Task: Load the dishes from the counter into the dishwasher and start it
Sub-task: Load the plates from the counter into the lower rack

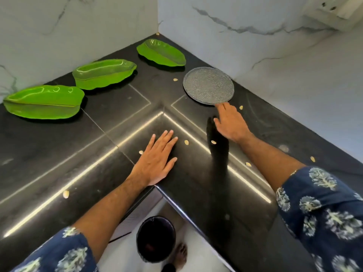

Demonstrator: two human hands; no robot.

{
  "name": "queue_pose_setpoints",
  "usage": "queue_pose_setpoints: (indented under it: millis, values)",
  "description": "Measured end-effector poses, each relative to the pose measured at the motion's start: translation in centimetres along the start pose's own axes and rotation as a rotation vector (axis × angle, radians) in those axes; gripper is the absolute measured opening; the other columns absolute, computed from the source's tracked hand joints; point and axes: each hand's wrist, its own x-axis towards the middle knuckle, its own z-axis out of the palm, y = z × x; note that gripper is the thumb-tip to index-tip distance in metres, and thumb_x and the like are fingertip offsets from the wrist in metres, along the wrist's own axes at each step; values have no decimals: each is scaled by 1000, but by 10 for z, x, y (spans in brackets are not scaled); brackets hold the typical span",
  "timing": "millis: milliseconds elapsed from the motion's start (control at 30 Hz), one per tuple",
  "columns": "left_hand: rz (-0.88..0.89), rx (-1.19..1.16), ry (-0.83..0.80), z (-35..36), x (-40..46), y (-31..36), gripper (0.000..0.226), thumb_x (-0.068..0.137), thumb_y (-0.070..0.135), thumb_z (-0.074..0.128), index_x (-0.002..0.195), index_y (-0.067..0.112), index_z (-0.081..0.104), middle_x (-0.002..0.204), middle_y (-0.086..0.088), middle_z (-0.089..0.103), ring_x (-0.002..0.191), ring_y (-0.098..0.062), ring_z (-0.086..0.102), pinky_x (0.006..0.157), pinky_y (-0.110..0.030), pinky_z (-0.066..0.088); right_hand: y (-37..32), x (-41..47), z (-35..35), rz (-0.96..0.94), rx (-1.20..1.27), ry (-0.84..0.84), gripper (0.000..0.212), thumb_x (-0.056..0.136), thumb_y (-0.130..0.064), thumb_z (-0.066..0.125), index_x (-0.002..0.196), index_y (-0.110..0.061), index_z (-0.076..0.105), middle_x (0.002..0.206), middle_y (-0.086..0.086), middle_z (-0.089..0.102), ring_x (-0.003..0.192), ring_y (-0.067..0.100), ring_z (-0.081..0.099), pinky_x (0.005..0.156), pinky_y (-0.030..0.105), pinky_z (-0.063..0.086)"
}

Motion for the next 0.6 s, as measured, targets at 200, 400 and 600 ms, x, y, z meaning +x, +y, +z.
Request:
queue_pose_setpoints:
  millis: [200,400,600]
  values:
    - [-59,-88,6,0,2,-3,61,104,44,31,158,18,20,168,-2,7,155,-15,-3,126,-50,7,8,54,27,7,1,50,39,100,-27,52,137,-15,49,132,9,50,119,35,49,95,51,46]
    - [-56,-106,-3,-2,2,-2,59,105,42,32,158,18,21,168,-2,10,155,-15,-1,126,-50,9,10,71,18,-262,-276,158,15,97,-27,48,99,-17,60,98,3,61,94,26,56,84,41,38]
    - [-20,-136,34,-3,2,-3,55,106,42,32,156,18,28,167,-2,15,155,-14,2,126,-48,8,0,48,-23,-290,-275,356,17,96,-24,42,95,-14,56,91,6,58,82,27,52,73,41,36]
